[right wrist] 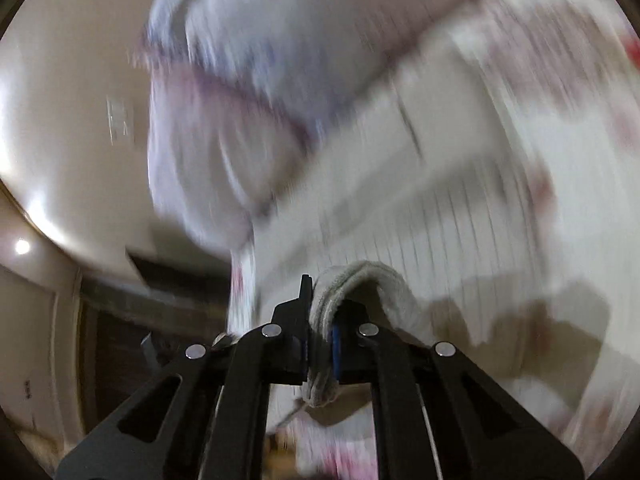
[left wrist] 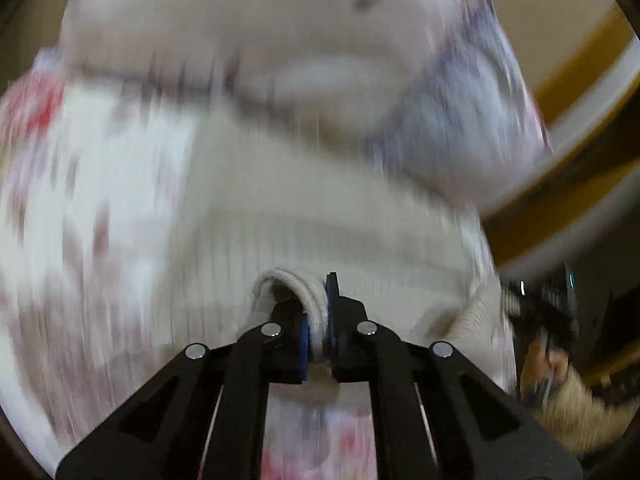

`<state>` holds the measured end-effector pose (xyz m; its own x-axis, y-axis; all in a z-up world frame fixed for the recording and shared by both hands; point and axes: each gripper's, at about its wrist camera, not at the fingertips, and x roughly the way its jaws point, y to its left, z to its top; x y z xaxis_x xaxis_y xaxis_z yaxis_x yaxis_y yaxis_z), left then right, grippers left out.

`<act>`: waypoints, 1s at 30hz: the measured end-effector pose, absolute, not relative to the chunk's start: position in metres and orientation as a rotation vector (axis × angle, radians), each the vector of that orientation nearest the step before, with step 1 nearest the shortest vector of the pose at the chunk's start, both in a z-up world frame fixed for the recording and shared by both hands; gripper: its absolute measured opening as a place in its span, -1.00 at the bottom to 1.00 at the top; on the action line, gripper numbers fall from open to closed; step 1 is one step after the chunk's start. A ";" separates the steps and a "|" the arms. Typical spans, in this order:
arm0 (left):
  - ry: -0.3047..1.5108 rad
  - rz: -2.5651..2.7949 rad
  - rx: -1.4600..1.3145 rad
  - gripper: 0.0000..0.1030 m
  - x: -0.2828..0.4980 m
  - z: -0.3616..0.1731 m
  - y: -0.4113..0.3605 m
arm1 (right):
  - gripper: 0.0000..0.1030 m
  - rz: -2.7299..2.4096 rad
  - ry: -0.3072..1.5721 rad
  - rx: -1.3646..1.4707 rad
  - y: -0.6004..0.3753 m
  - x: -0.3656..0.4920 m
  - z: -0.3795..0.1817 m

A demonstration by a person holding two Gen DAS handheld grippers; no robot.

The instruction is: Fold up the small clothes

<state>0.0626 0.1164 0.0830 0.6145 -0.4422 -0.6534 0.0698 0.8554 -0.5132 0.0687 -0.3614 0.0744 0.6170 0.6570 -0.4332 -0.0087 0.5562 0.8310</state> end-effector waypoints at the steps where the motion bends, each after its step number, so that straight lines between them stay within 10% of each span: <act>1: 0.806 -0.254 -0.453 -0.78 0.093 0.093 0.118 | -0.82 0.411 0.804 0.894 -0.361 0.086 0.078; 2: 0.785 -0.217 -0.444 -0.51 0.113 0.096 0.118 | -0.74 0.352 0.790 0.896 -0.362 0.110 0.080; 4: 0.796 -0.135 -0.426 0.25 0.144 0.095 0.125 | 0.58 0.248 0.813 0.923 -0.370 0.137 0.072; 5: 0.834 -0.076 -0.415 0.41 0.155 0.089 0.130 | 0.77 0.158 0.825 0.943 -0.373 0.142 0.067; 15: 1.059 -0.153 -0.517 0.28 0.149 0.005 0.156 | 0.77 0.146 0.913 0.936 -0.388 0.102 0.024; 17: 1.049 -0.188 -0.567 0.05 0.153 0.000 0.149 | 0.77 0.165 0.913 0.935 -0.390 0.103 0.023; 19: 1.062 -0.201 -0.629 -0.62 0.157 -0.008 0.145 | 0.77 0.189 0.924 0.933 -0.392 0.105 0.025; 30: 0.903 -0.677 -0.678 -0.70 0.176 0.099 -0.064 | 0.76 0.214 0.856 0.866 -0.443 0.095 0.053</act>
<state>0.1759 -0.0640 0.0986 0.4502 -0.7621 -0.4654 0.2333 0.6034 -0.7625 0.0951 -0.4425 0.0526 0.6580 0.4891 -0.5726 0.1626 0.6501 0.7422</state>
